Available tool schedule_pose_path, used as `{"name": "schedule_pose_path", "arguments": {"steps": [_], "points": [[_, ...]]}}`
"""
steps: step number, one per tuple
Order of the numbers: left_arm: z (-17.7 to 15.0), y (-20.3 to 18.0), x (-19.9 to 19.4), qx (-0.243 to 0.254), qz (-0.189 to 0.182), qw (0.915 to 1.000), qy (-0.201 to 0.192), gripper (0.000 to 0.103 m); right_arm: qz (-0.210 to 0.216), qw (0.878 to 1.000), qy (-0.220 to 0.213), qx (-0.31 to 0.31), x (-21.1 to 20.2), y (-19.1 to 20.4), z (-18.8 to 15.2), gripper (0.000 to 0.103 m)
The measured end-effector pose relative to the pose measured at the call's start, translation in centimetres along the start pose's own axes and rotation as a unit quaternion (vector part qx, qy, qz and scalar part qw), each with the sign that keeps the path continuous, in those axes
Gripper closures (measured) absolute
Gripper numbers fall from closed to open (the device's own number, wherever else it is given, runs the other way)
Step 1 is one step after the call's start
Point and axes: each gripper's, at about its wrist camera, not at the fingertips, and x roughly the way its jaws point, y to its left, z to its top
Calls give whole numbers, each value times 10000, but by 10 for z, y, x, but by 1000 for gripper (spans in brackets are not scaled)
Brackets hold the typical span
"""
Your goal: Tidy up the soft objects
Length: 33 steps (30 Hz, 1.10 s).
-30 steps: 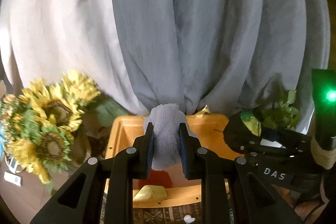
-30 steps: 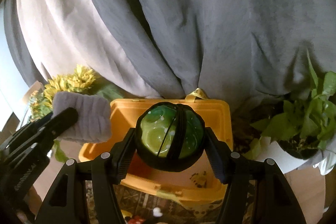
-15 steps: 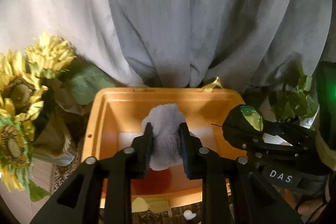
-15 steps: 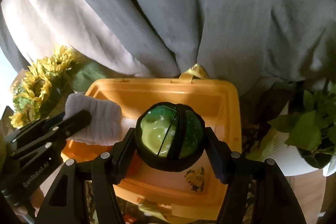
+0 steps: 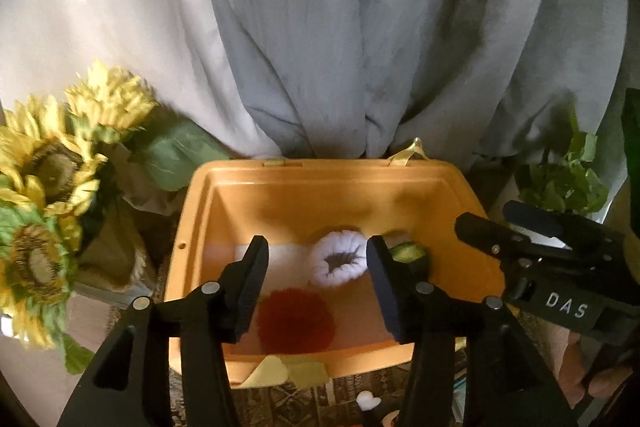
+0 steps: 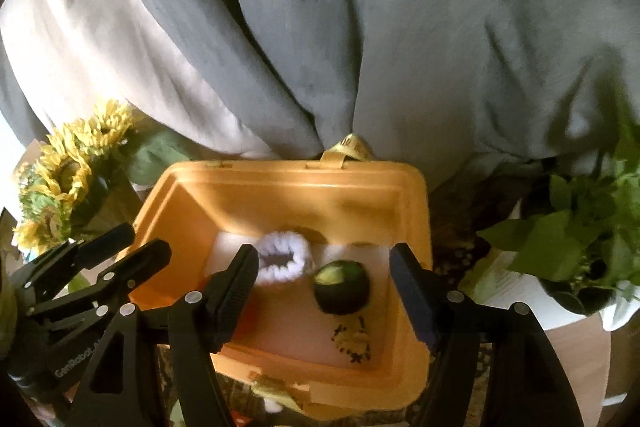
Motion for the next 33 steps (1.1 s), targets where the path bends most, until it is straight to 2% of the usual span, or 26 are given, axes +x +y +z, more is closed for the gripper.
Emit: {"name": "schedule_pose_path", "arguments": {"steps": [7,17,26,33], "points": [[-10,-11,-39,175,115,9989,-419,46,-46,9988,-486,50,-42,-2,-9,34],[-27,-34,-87,560,211,9938,-935,39,-154,9955,-938,42,-89,-4,-31,34],[-45,-37,-115,696,269,9910,-1111,36,-286,9917,-1254,-10,-120,0,-47,34],[-73,-45,-128,1010,419,9872,-1164,30,-324,9925,-1182,38,-130,-2,-72,34]]}}
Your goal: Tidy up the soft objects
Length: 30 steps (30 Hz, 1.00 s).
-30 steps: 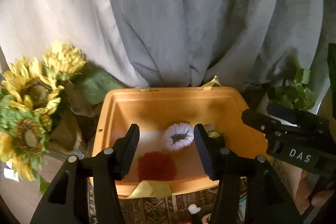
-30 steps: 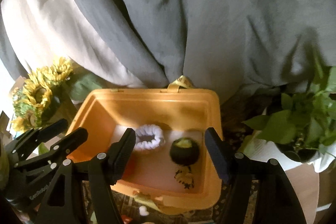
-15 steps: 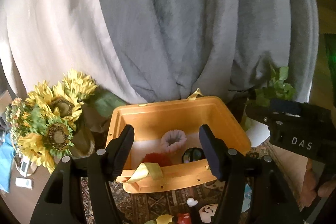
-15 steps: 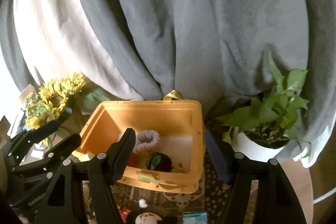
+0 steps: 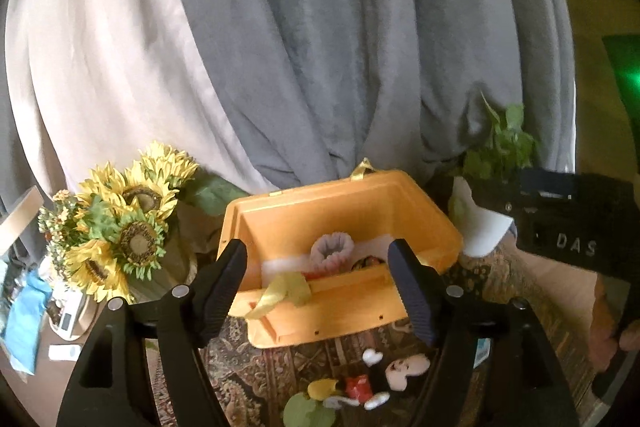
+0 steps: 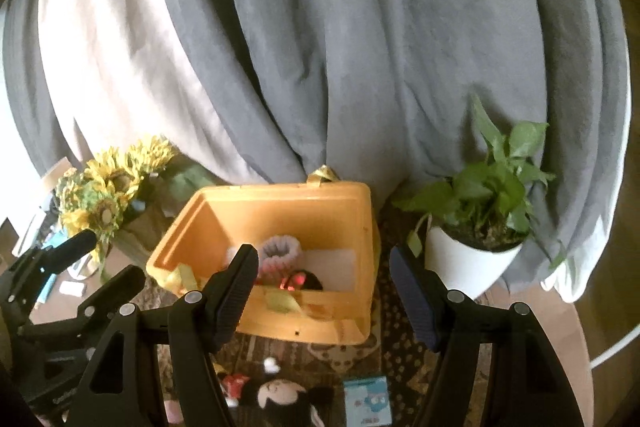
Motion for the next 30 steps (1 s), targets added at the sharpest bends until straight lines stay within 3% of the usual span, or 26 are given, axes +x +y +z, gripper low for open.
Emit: {"name": "schedule_pose_path", "arguments": {"steps": [11,30], "points": [[-35,-22,-15,277,-219,9992,196,30,-71,9996,248,116,-10,-9,-34,34],[-87,-63,-5,1004,-541,9913,656,30,-181,9895,1342,514,12,-35,-112,34]]}}
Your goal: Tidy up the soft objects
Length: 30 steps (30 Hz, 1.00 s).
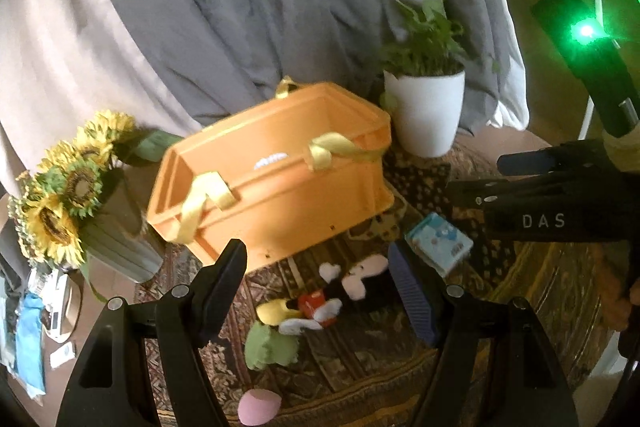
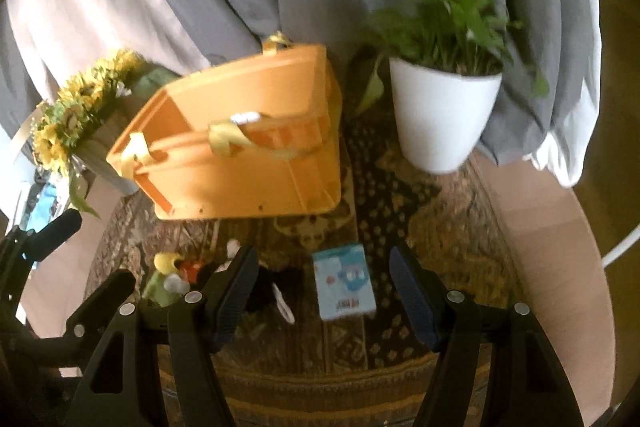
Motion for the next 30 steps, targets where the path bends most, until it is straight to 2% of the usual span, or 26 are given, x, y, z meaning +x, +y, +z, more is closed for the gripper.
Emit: {"name": "schedule_pose_path", "arguments": {"steps": [8,17,30], "points": [[-18,-15,19,286,-126,9990,325,30,-118,9995,286,-92,16,-3,-18,34],[-32,-26,38,667,-164,9963,519,30,-109,9975,687,-108,41,-7,-31,34],[-43,-35,72,1108,-198,9913,689,30,-215,9945,1007,-196,72,-12,-39,34]]}}
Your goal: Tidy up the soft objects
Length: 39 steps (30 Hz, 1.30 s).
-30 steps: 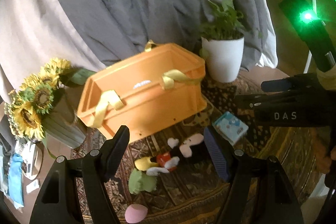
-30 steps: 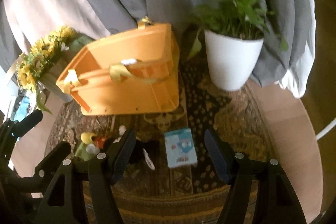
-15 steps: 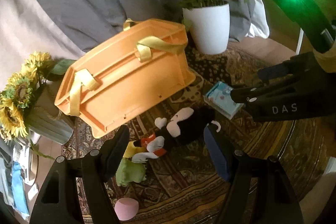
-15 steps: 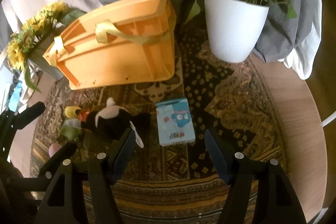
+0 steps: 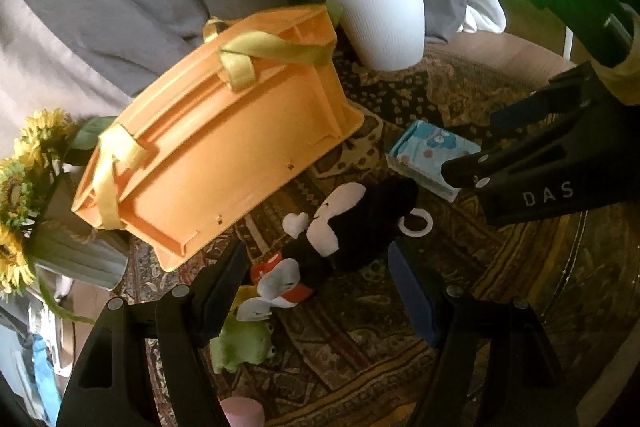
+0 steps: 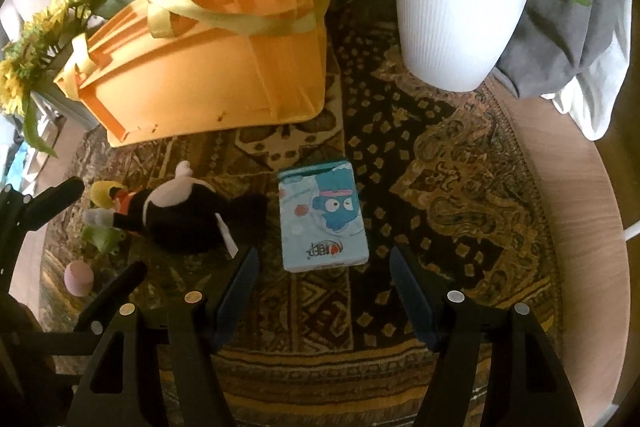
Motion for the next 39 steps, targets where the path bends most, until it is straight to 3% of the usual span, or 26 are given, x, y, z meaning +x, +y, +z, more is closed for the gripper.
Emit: {"name": "schedule_pose_path", "arguments": {"steps": [20,23,26,29,33,39], "points": [[5,-2,38,195,-422,9989,49,31,181,9988,445,63,45,-6,12,34],[5,-5,42,159,-598,9981,80,34,216,9987,461,56,50,-6,14,34],[3,-9,45,144,-746,9970,109,44,202,9990,403,43,54,-7,18,34],[3,-12,45,120,-720,9973,51,47,196,9991,363,18,56,-8,18,35],[1,-9,43,-62,-739,9972,31,50,189,9993,315,46,55,-9,15,47],[2,2,41,-594,-835,9947,79,52,338,9989,256,204,45,-14,10,47]]}}
